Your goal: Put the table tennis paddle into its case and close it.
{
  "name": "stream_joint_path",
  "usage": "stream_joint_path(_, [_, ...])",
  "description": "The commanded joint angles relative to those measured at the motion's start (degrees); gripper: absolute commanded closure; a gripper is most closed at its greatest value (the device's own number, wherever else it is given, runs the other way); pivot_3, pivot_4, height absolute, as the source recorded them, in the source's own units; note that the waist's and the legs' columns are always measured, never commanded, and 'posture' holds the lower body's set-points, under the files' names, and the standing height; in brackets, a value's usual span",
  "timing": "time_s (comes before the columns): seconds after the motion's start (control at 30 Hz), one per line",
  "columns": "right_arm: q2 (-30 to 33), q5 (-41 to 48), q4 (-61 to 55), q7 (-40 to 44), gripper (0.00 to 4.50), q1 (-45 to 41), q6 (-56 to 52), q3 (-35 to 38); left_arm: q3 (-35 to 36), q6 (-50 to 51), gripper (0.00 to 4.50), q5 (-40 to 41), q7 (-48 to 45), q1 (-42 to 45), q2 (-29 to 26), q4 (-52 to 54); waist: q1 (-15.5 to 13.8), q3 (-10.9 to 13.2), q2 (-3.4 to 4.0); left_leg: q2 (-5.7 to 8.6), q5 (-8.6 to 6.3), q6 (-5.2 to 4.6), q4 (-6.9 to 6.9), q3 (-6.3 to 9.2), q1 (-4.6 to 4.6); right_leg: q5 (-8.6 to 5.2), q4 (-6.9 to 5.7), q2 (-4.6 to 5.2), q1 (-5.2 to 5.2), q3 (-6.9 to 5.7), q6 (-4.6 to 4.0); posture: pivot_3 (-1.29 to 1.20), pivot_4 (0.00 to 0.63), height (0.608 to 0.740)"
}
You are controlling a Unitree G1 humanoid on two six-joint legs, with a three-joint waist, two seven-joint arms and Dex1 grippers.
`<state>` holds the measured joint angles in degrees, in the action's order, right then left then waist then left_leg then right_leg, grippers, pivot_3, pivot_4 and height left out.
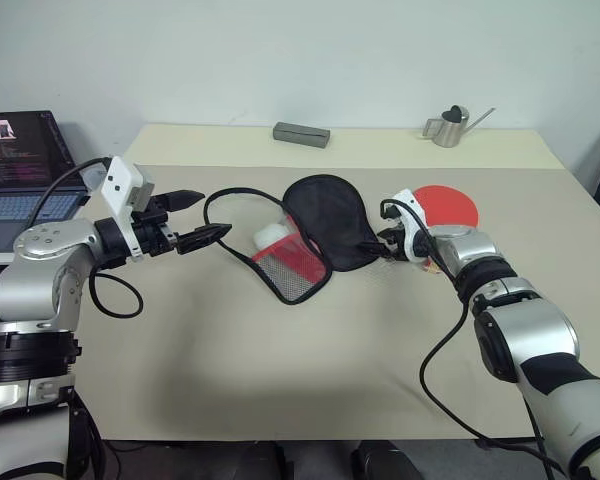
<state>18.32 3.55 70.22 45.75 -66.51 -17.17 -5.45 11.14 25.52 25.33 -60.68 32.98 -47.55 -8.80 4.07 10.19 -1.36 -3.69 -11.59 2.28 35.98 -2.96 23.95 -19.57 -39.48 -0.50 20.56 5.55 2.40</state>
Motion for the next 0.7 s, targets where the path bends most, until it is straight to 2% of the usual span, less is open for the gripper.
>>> stream_joint_path(0.03, [0.6,-0.2,-0.1,0.8,1.93,-1.8,-0.1,1.8,0.3,-1.5,0.00,-0.3,-0.3,1.1,-0.6,0.7,0.1,0.0,0.00,0.00,0.00,0.00,0.00,0.00,0.00,0.00,0.00,0.00,0.00,0.00,0.00,0.00,0.150,0.740])
stream_joint_path(0.27, [0.2,0.2,-0.9,2.0,4.39,-1.3,-3.3,3.2,-0.6,-2.1,0.00,-0.8,-0.5,2.2,-0.1,-0.3,0.3,0.0,0.00,0.00,0.00,0.00,0.00,0.03,0.00,0.00,-0.03,0.00,0.00,-0.01,0.00,0.00,0.150,0.740])
stream_joint_path(0.53, [4.0,-0.1,-4.3,4.4,4.45,1.8,-7.9,3.6,-1.9,-3.2,0.00,-1.3,-0.9,2.9,0.7,-1.2,0.3,0.0,0.00,0.00,0.00,0.00,0.00,0.08,0.01,0.00,-0.01,0.01,-0.01,-0.02,0.00,0.00,0.150,0.740])
stream_joint_path(0.7, [7.9,1.3,-12.4,5.9,4.45,6.8,-15.3,4.7,-2.9,-3.5,0.00,-1.5,-1.6,3.0,1.2,-1.2,-0.1,0.0,-0.03,0.01,0.00,0.00,0.03,0.07,0.01,0.00,0.00,0.03,-0.05,-0.05,0.00,0.00,0.150,0.740])
